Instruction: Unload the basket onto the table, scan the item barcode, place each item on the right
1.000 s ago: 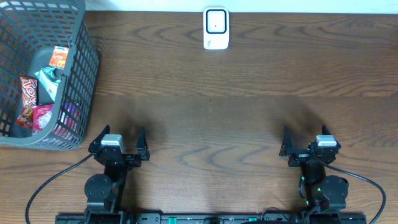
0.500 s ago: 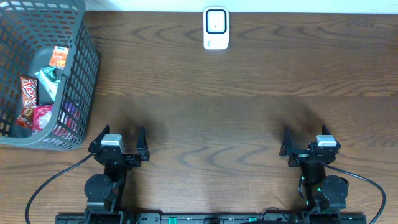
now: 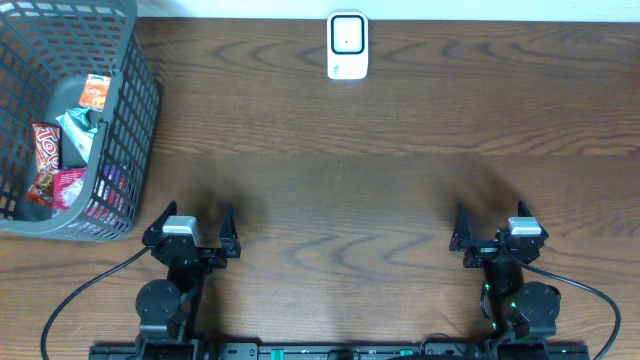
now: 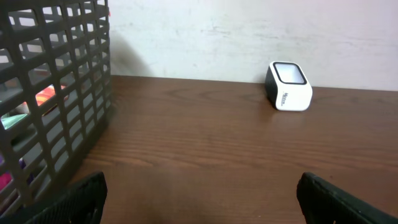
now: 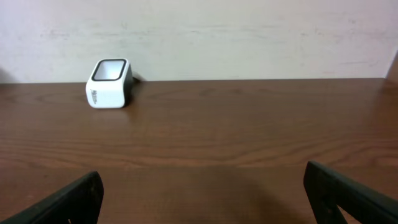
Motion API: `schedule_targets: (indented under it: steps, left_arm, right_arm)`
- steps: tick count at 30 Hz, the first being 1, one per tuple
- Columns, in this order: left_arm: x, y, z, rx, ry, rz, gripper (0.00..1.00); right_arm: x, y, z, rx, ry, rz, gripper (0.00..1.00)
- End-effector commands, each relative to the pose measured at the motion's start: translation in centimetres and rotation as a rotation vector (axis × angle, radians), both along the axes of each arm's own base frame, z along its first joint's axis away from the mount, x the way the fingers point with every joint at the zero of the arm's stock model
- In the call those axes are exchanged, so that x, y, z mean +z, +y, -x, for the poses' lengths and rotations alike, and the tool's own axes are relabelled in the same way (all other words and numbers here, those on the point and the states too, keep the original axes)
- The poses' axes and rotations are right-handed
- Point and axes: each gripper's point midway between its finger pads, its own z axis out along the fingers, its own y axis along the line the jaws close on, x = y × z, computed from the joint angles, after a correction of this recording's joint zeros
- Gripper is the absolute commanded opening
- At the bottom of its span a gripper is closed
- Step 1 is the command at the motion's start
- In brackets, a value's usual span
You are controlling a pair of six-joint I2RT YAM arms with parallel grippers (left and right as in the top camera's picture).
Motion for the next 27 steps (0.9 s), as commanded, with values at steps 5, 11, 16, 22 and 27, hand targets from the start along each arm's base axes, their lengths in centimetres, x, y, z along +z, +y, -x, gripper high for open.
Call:
schedule_targets:
  steps: [5, 11, 16, 22, 27]
  left_arm:
    - [-1.7, -0.3, 0.1, -0.019, 0.051, -0.014, 0.98]
    - [-1.7, -0.3, 0.1, -0.020, 0.050, -0.014, 0.98]
    - [-1.2, -0.7, 0.1, -0.037, 0.032, 0.014, 0.98]
    - [-0.4, -4.2, 0.8, -0.230, 0.038, 0.179, 0.98]
    - [3.6, -8.7, 3.2, -0.530, 0.004, 0.444, 0.98]
  right_arm:
    - [-0.2, -0.1, 0.0, -0.004, 0.006, 0.011, 0.99]
    - [-0.2, -0.1, 0.0, -0.004, 0.006, 0.011, 0.99]
    - [-0.2, -0.1, 0.0, -0.004, 0.007, 0.011, 0.99]
    - [-0.2, -0.1, 0.0, -0.004, 0.006, 0.011, 0.99]
    - [-0.2, -0.1, 0.0, -0.004, 0.006, 0.011, 0.99]
